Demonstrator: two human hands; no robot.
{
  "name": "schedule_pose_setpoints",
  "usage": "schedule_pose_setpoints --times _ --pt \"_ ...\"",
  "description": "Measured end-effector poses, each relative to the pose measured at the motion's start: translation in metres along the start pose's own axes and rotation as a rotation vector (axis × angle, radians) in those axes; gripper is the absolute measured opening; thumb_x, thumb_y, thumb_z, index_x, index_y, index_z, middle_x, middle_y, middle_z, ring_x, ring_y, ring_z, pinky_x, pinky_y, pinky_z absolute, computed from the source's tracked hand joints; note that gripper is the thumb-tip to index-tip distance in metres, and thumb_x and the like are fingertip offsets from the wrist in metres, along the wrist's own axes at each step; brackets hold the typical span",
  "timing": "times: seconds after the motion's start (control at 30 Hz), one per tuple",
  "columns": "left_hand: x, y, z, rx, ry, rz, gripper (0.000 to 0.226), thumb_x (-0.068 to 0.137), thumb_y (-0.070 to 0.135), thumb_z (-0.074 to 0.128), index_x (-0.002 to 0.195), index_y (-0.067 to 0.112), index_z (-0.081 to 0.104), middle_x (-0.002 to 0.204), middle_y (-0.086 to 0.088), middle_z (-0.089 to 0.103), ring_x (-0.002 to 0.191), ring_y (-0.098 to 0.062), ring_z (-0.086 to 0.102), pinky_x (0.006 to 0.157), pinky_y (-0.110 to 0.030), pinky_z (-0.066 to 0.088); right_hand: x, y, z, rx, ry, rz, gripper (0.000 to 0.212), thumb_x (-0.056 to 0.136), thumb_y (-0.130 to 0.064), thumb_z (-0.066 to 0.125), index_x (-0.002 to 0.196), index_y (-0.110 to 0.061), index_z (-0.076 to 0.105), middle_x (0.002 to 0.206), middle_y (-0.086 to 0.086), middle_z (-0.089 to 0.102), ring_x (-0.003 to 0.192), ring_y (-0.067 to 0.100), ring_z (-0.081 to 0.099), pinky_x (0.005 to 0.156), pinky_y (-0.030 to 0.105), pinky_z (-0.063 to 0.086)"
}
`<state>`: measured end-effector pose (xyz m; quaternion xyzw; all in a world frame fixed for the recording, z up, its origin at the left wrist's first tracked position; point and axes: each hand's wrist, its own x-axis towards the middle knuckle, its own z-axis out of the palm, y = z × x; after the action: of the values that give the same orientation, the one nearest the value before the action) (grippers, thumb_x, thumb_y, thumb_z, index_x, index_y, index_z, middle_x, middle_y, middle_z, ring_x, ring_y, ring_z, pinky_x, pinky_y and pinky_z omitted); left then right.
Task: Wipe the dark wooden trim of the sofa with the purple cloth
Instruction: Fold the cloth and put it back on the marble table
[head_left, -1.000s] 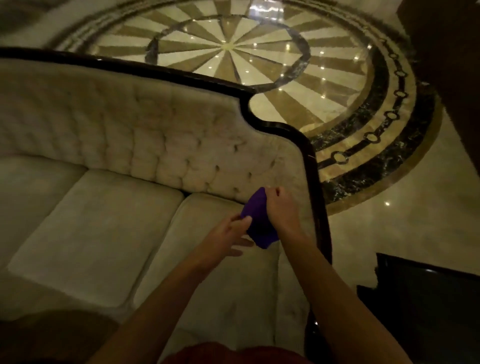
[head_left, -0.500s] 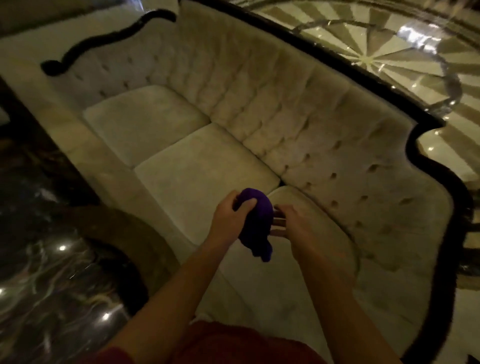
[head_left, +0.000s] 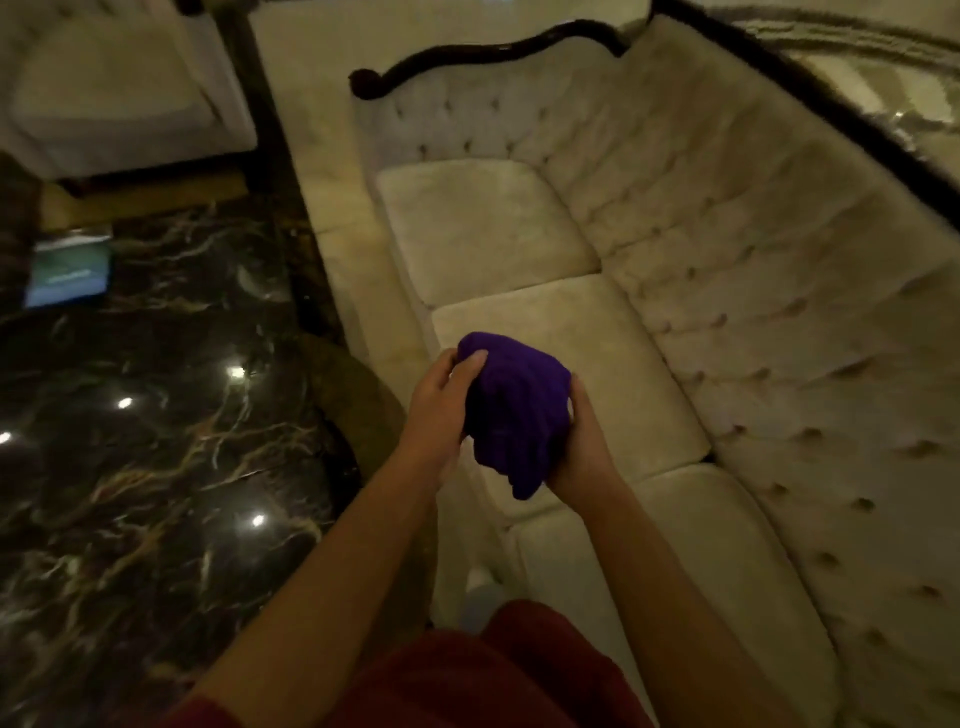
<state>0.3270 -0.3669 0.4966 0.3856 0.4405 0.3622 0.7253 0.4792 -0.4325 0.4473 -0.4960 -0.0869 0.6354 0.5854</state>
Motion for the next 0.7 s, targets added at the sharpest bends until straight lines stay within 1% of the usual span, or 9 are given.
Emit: schedule_pose_setpoints --times 0.07,0.13,0.23,0.33,0.43,0.5,0.6,0.67,0.7 --pt "0.016 0.004 -0.023 0.028 0.069 -0.033 0.050 0.097 0.049 0.061 0.143 0.031 0.054 0.137 0.001 0.067 0.122 -0.020 0.067 0.102 -0.046 0.056 0.025 -0.001 0.020 -0.101 -0.051 -0.013 0.070 0.088 -0.076 0.062 0.133 -0.023 0.071 0.140 0.011 0.068 0.129 0.030 0.065 0.101 0.043 0.058" --pt "0.035 0.008 -0.053 0.048 0.138 -0.053 0.060 0.097 0.054 0.059 0.150 0.031 0.046 0.143 0.001 0.061 0.125 -0.020 0.063 0.103 -0.047 0.055 0.055 0.001 0.043 -0.215 -0.052 -0.002 0.071 0.080 -0.069 0.076 0.133 -0.022 0.069 0.134 0.009 0.071 0.122 0.029 0.069 0.101 0.045 0.058" --pt "0.068 0.016 -0.096 0.031 0.230 -0.058 0.057 0.092 0.058 0.065 0.142 0.033 0.053 0.137 0.005 0.065 0.117 -0.013 0.067 0.097 -0.040 0.059 0.106 -0.002 0.075 -0.376 -0.098 0.002 0.055 0.084 -0.049 0.081 0.130 -0.022 0.068 0.122 0.005 0.077 0.114 0.028 0.073 0.096 0.047 0.060" --pt "0.102 0.025 -0.131 -0.022 0.303 -0.081 0.053 0.082 0.056 0.079 0.128 0.039 0.060 0.124 0.012 0.073 0.111 -0.010 0.071 0.096 -0.044 0.060 0.156 -0.011 0.112 -0.500 -0.193 0.011 0.040 0.085 -0.039 0.083 0.121 -0.025 0.071 0.113 0.001 0.080 0.105 0.022 0.077 0.084 0.037 0.064" --pt "0.130 0.038 -0.165 -0.072 0.354 -0.088 0.056 0.069 0.051 0.090 0.119 0.045 0.066 0.119 0.010 0.075 0.107 -0.012 0.074 0.083 -0.039 0.063 0.205 -0.021 0.149 -0.581 -0.294 0.049 0.038 0.088 -0.027 0.082 0.124 -0.021 0.069 0.113 0.001 0.080 0.105 0.022 0.076 0.087 0.037 0.064" --pt "0.145 0.048 -0.188 -0.106 0.398 -0.069 0.052 0.065 0.039 0.091 0.111 0.050 0.069 0.113 0.010 0.076 0.099 -0.012 0.076 0.073 -0.034 0.062 0.237 -0.031 0.175 -0.618 -0.353 0.087 0.034 0.088 -0.023 0.082 0.120 -0.021 0.071 0.112 0.001 0.080 0.105 0.021 0.076 0.088 0.037 0.063" --pt "0.169 0.051 -0.215 -0.130 0.521 -0.062 0.053 0.066 0.028 0.085 0.114 0.042 0.067 0.119 0.003 0.073 0.100 -0.018 0.075 0.075 -0.035 0.062 0.275 -0.037 0.212 -0.736 -0.425 0.121 0.028 0.086 -0.024 0.085 0.110 -0.029 0.072 0.104 -0.006 0.081 0.098 0.016 0.078 0.084 0.035 0.063" --pt "0.184 0.049 -0.225 -0.090 0.671 -0.076 0.049 0.076 0.027 0.083 0.119 0.035 0.060 0.121 0.002 0.067 0.106 -0.022 0.070 0.078 -0.039 0.062 0.299 -0.034 0.237 -0.843 -0.449 0.110 0.026 0.084 -0.029 0.087 0.105 -0.034 0.072 0.099 -0.011 0.081 0.096 0.016 0.077 0.082 0.033 0.064" --pt "0.190 0.049 -0.229 -0.006 0.784 -0.072 0.047 0.081 0.029 0.081 0.121 0.033 0.056 0.116 0.006 0.065 0.107 -0.019 0.068 0.081 -0.038 0.061 0.310 -0.032 0.249 -0.909 -0.455 0.060 0.023 0.085 -0.031 0.086 0.102 -0.036 0.072 0.095 -0.013 0.081 0.096 0.016 0.077 0.079 0.028 0.063"
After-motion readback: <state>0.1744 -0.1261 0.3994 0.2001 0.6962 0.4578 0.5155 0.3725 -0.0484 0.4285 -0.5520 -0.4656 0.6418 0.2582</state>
